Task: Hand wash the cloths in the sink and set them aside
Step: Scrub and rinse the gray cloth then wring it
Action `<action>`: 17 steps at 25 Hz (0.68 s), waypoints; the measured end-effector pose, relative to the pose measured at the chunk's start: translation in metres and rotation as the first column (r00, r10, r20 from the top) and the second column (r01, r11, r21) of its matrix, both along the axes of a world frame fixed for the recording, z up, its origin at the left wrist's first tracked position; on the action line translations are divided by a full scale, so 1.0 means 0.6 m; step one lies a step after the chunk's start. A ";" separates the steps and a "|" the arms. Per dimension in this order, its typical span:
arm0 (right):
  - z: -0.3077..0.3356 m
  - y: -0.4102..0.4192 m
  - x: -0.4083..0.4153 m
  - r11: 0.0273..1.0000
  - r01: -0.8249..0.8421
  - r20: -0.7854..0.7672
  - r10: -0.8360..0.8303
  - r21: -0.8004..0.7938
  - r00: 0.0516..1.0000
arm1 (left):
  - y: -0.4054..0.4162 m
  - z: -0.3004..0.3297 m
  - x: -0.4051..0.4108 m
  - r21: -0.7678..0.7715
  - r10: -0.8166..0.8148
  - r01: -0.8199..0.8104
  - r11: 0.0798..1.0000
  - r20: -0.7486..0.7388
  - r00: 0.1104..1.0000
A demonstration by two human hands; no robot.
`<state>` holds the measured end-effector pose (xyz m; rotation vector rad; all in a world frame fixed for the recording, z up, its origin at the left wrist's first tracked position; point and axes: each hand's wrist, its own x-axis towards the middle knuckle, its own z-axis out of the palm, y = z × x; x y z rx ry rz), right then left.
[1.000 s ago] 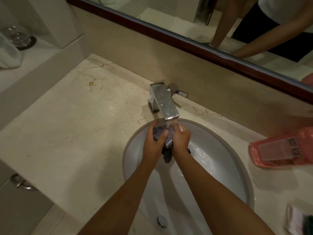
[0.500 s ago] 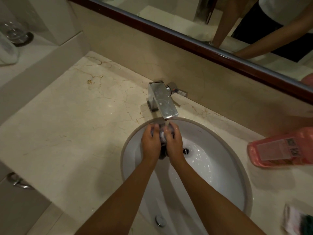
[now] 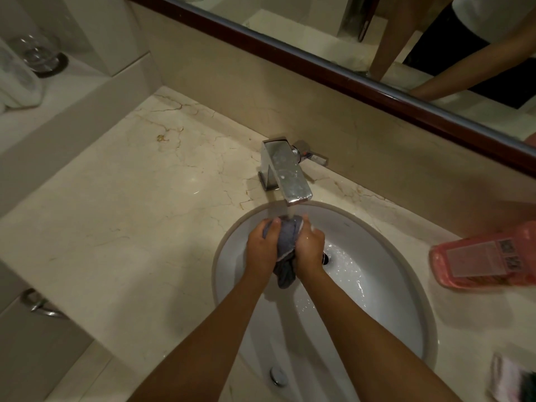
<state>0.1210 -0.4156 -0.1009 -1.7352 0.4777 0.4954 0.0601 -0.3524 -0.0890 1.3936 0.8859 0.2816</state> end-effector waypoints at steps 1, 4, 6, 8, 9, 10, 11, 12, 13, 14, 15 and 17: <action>0.000 -0.002 -0.002 0.999 0.013 -0.044 -0.011 0.038 0.999 | -0.001 -0.005 0.002 -0.022 0.053 -0.054 0.998 -0.023 0.998; 0.002 -0.013 -0.019 0.973 0.002 -0.125 0.028 0.232 0.992 | 0.002 -0.015 0.012 -0.075 0.195 -0.203 0.976 -0.101 0.976; 0.003 -0.030 -0.030 0.937 -0.096 -0.039 0.116 0.337 0.993 | 0.009 -0.010 0.021 -0.068 0.257 -0.264 0.962 -0.101 0.961; 0.008 -0.052 -0.032 0.913 -0.203 0.060 0.195 0.353 0.979 | 0.011 0.000 0.023 -0.059 0.244 -0.249 0.967 -0.073 0.967; 0.008 -0.060 -0.029 0.899 -0.240 0.064 0.233 0.366 0.970 | 0.009 0.005 0.021 -0.073 0.204 -0.208 0.975 -0.062 0.977; 0.009 -0.066 -0.026 0.892 -0.264 0.054 0.263 0.367 0.963 | 0.008 0.006 0.017 -0.104 0.147 -0.151 0.983 -0.044 0.988; 0.012 -0.070 -0.024 0.896 -0.277 0.042 0.281 0.346 0.959 | 0.006 0.006 0.012 -0.126 0.089 -0.091 0.988 -0.023 0.996; 0.016 -0.071 -0.022 0.912 -0.276 0.032 0.280 0.302 0.959 | 0.005 0.005 0.007 -0.128 0.039 -0.039 0.991 -0.007 0.999; 0.020 -0.072 -0.021 0.934 -0.256 0.028 0.257 0.250 0.966 | 0.005 0.004 0.002 -0.118 -0.007 0.007 0.993 -0.001 1.000; 0.023 -0.071 -0.020 0.952 -0.209 0.022 0.209 0.223 0.978 | 0.005 0.005 -0.001 -0.120 -0.055 0.055 0.991 0.002 0.998; 0.025 -0.073 -0.020 0.963 -0.159 0.016 0.160 0.219 0.987 | 0.005 0.007 -0.004 -0.136 -0.107 0.107 0.985 0.009 0.994; 0.032 -0.074 -0.022 0.969 -0.076 -0.013 0.081 0.237 0.997 | 0.008 0.008 -0.010 -0.140 -0.176 0.176 0.974 0.014 0.984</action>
